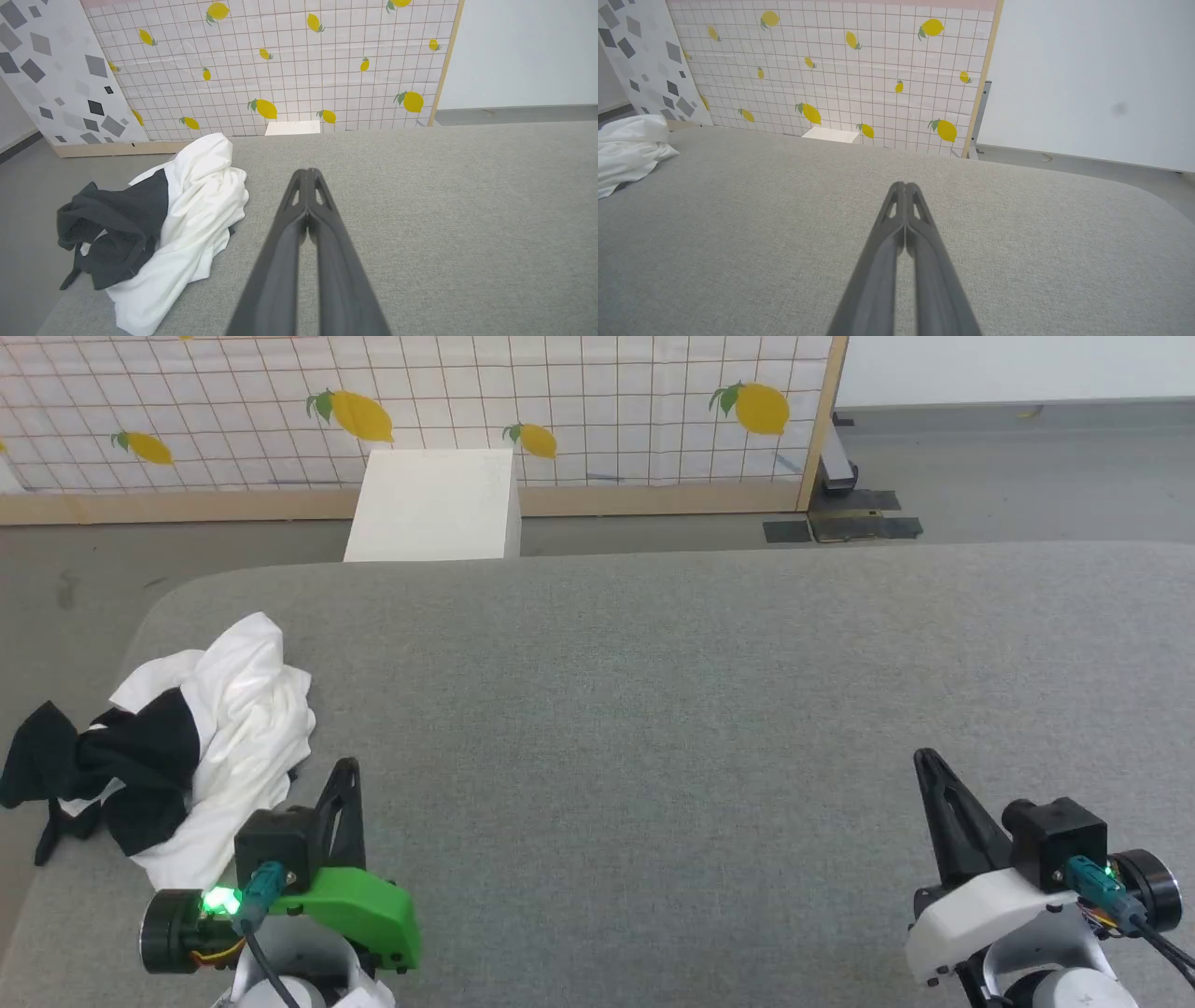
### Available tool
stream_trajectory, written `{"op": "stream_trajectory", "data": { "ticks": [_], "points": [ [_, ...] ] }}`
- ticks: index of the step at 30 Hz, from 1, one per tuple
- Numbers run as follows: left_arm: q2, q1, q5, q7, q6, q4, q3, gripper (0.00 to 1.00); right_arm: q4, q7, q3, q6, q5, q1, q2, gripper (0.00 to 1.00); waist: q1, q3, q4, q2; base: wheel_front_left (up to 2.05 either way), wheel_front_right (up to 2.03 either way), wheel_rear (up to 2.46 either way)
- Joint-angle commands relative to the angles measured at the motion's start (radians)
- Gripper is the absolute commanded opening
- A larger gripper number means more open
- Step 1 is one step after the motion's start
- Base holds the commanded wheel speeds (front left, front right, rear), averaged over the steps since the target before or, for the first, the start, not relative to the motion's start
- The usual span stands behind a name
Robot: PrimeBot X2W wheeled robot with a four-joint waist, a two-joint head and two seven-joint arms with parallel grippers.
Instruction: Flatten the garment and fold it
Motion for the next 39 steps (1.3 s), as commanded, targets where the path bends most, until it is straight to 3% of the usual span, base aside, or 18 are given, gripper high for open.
{"op": "stream_trajectory", "data": {
  "ticks": [1,24,25,39],
  "points": [
    [-0.004,0.011,0.013,0.001,0.007,-0.002,0.003,0.0,0.002,0.0,0.002,-0.002,-0.006,-0.017,0.003,0.0,0.0,0.0,0.0,0.0,0.0,0.0,0.0],
    [-0.004,0.011,0.013,0.001,0.007,-0.002,0.003,0.0,0.002,0.0,0.002,-0.002,-0.006,-0.017,0.003,0.0,0.0,0.0,0.0,0.0,0.0,0.0,0.0],
    [0.0,0.0,0.0,0.0,0.0,0.0,0.0,1.0,0.0,0.0,0.0,0.0,0.0,0.0,0.0,1.0,0.0,0.0,0.0,0.0,0.0,0.0,0.0],
    [0.0,-0.007,-0.017,-0.02,0.004,0.015,-0.013,1.0,0.007,-0.018,0.002,0.0,0.013,-0.004,0.0,1.0,0.0,0.001,0.015,0.0,0.0,0.0,0.0]
  ]
}}
